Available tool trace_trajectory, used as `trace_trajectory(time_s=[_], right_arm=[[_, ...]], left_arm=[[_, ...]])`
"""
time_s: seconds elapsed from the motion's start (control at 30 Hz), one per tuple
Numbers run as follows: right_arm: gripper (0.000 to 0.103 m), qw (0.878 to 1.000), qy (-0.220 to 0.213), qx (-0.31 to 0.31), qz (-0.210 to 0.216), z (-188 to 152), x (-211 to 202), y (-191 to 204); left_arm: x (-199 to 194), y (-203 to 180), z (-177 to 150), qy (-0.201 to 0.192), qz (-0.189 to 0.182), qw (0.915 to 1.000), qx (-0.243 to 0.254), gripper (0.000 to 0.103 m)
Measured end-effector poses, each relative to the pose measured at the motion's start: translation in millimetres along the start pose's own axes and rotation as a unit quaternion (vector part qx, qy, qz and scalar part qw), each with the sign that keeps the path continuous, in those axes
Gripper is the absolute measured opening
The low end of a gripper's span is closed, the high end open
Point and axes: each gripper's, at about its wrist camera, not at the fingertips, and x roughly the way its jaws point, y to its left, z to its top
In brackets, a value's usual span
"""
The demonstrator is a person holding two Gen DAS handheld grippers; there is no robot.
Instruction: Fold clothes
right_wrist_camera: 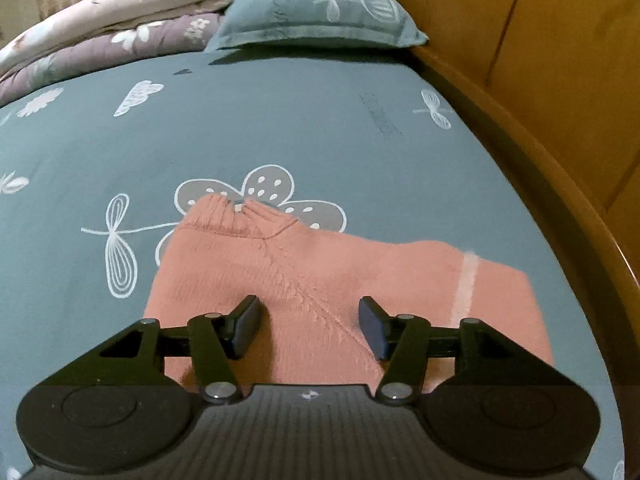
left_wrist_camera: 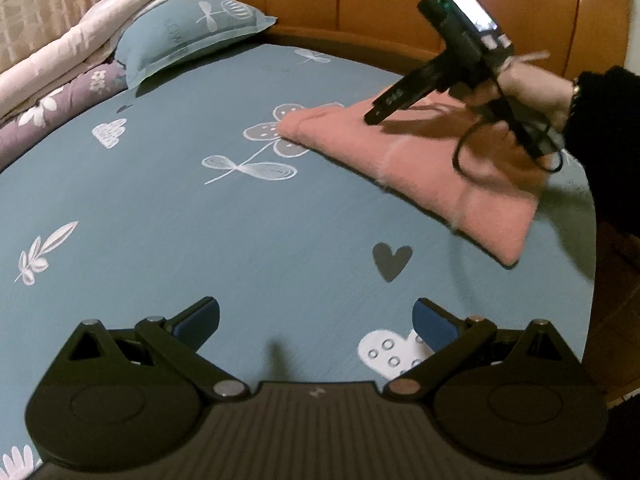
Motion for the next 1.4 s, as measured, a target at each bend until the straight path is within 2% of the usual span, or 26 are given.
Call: trace_trajectory(time_s=[0.07, 0.2, 0.3, 0.37, 0.53, 0.87, 1.03, 1.2, 1.33, 1.4], right_arm=[[0.061, 1.0, 0.0, 0.0, -0.003, -2, -13, 5], [0.071, 1.0, 0.002, 0.005, 0.001, -15, -42, 17], [0.072, 1.0, 0.012, 0.009, 0.003, -29, -57, 26], [0.072, 1.0, 0.019, 0.008, -0.003, -38, -61, 32], [0.08, 0.999, 0.016, 0.029, 0.001, -48, -59, 37], [0.081, 0.998, 0.007, 0.057, -0.014, -56, -83, 54], [0.082, 0.996, 0.011, 0.081, -0.018, -64, -77, 55], [0.081, 0.993, -0.012, 0.113, -0.008, -75, -109, 61], [0.082, 0.989, 0.01, 0.145, -0.011, -104, -108, 61], [0.082, 0.985, 0.038, 0.165, -0.012, -122, -99, 60]], left_arm=[[-3, 4, -3, 0.004, 0.006, 1.0, 0.0, 0.102], [-9, 11, -6, 0.005, 0.015, 0.9999, -0.002, 0.102], [-11, 15, -8, 0.004, 0.013, 0.9999, -0.009, 0.102], [-12, 17, -9, 0.003, 0.011, 0.9999, -0.009, 0.102], [-12, 16, -13, 0.002, 0.002, 1.0, -0.001, 0.102], [-27, 25, -24, -0.012, -0.011, 0.9997, 0.02, 0.102], [-34, 33, -33, -0.01, -0.02, 0.9994, 0.025, 0.102], [-44, 44, -43, -0.014, -0.017, 0.9995, 0.024, 0.102], [-46, 54, -51, -0.011, -0.014, 0.9997, 0.013, 0.102], [-46, 57, -55, -0.008, -0.013, 0.9998, 0.009, 0.102]])
